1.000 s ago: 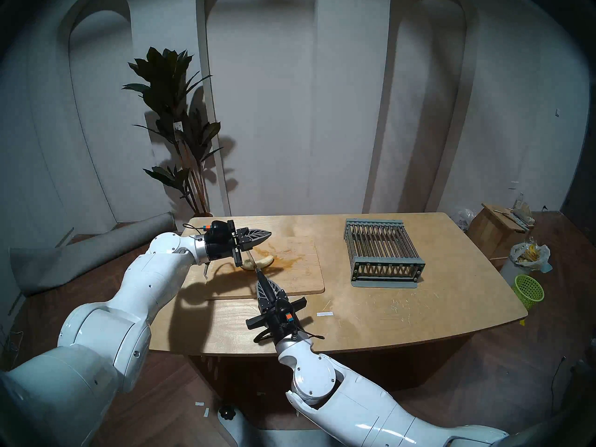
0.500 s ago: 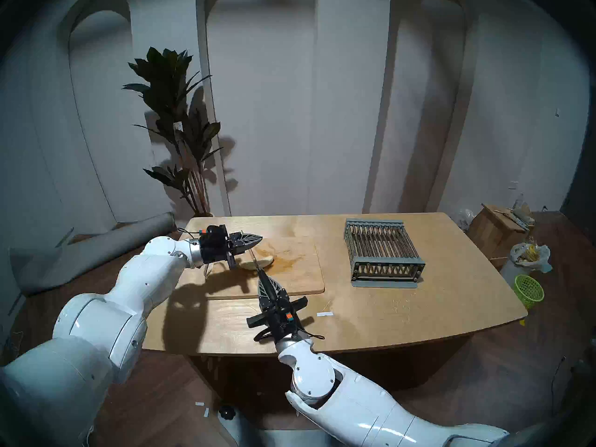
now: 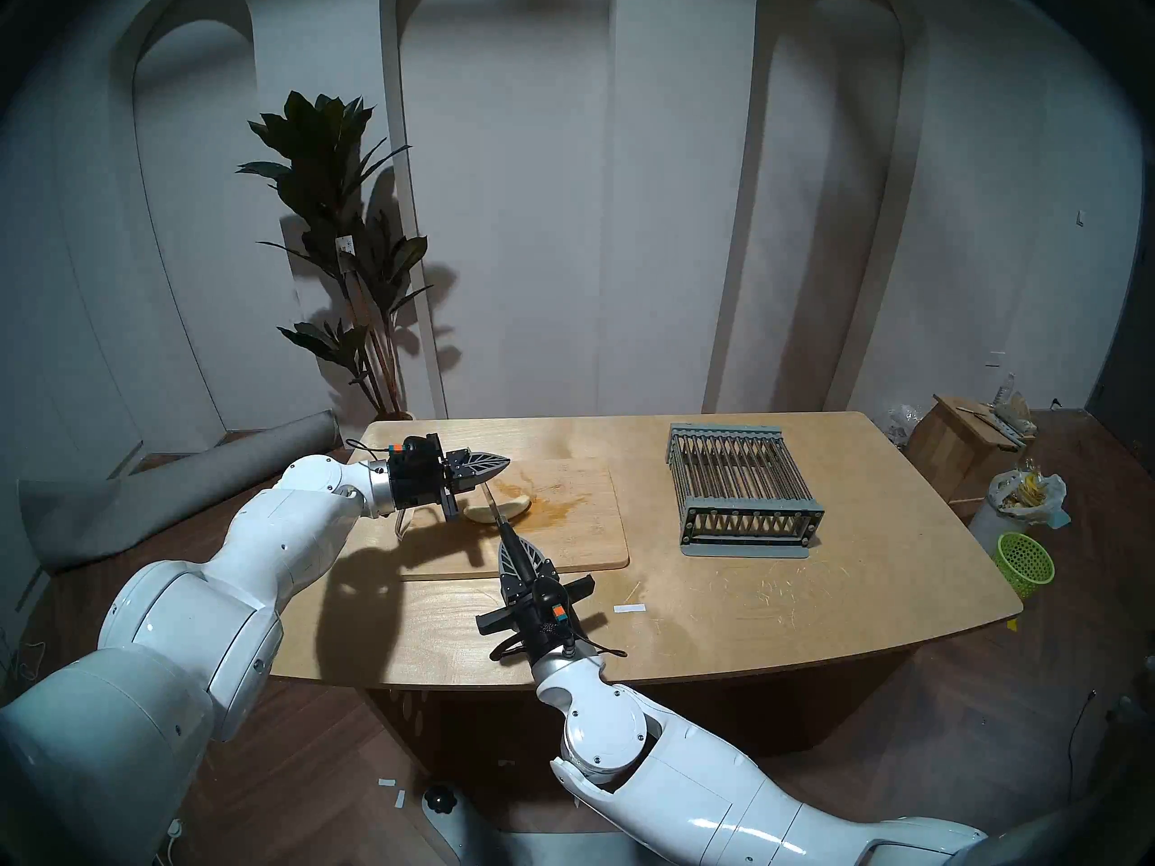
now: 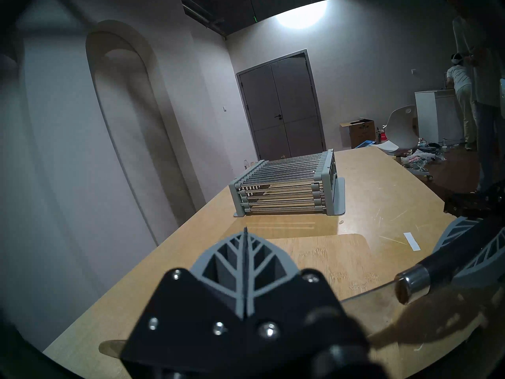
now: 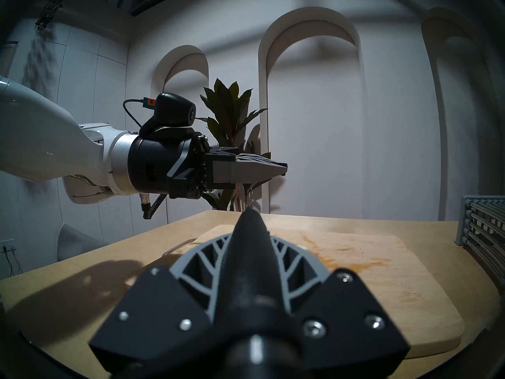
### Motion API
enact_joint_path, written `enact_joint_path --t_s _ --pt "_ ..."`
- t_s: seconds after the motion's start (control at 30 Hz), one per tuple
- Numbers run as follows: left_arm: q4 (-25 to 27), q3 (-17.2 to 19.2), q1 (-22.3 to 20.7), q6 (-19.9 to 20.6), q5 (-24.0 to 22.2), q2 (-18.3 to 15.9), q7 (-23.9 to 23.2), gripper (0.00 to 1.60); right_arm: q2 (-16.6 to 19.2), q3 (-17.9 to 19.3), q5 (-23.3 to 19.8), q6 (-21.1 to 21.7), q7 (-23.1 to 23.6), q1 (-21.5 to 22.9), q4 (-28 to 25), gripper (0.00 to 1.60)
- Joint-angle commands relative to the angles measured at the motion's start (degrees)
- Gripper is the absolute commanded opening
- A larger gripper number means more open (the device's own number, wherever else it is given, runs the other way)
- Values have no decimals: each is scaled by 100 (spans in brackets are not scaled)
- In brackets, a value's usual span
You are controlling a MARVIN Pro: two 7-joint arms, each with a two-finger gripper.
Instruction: Cut the banana into four pieces on the cutting board
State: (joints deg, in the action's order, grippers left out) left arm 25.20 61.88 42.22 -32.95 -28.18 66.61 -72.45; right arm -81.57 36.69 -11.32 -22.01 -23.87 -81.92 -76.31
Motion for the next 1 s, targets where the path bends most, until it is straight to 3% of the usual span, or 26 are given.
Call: enact_joint_path --t_s 0.0,0.47,0.97 --pt "17 -160 -197 -48 -214 -41 -602 0 65 -155 -123 -30 -84 90 -218 0" --pt "47 -608 -169 -85 -539 -120 -545 0 345 -454 -356 -44 -497 81 -426 0" --pt "154 -1078 -36 -161 -889 -309 -440 0 412 -735 -538 -39 -649 223 -450 0"
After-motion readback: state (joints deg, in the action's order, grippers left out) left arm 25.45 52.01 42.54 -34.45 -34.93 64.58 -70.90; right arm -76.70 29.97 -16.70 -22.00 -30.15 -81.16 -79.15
